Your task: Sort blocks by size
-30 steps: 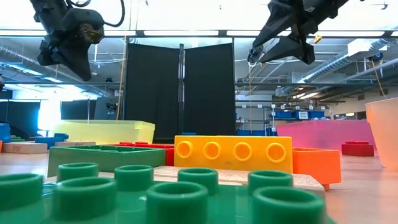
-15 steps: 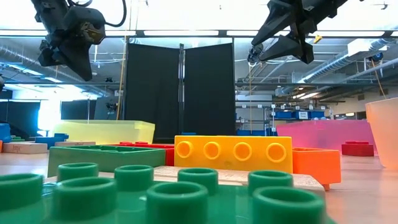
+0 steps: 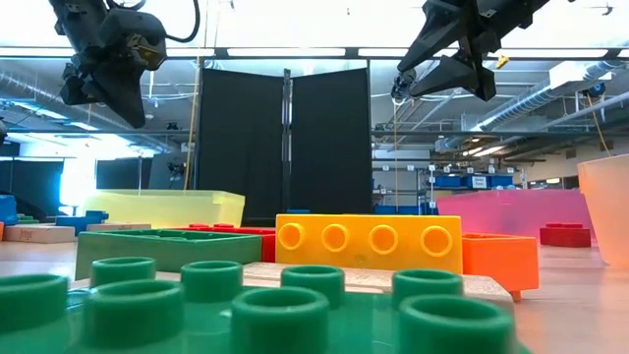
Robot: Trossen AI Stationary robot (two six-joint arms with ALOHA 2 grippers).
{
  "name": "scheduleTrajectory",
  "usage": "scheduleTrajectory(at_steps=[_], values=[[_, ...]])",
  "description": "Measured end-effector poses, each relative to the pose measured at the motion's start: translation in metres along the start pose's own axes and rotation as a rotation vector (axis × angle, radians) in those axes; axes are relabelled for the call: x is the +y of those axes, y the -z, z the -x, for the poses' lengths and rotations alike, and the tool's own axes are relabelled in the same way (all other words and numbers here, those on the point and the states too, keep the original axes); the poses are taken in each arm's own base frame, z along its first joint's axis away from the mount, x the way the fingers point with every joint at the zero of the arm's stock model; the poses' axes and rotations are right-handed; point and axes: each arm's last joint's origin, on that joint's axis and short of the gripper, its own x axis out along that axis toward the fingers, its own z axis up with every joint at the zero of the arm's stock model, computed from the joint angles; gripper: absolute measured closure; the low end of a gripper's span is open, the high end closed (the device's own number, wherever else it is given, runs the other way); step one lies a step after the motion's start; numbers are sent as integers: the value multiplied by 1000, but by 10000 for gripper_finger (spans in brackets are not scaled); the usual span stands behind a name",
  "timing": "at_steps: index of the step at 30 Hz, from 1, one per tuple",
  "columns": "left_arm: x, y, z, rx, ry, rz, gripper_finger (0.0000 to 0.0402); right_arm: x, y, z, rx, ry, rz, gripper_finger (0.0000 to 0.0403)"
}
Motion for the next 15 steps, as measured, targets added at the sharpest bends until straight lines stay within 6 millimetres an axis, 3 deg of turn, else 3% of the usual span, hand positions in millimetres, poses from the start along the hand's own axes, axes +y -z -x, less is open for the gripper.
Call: scheduleTrajectory(at_steps=[11, 15], values=[[1, 0, 0, -13, -21, -81, 276, 0, 0, 0, 0, 0, 0, 201], [1, 0, 0, -15, -19, -75, 256, 0, 0, 0, -1, -1, 0, 200]])
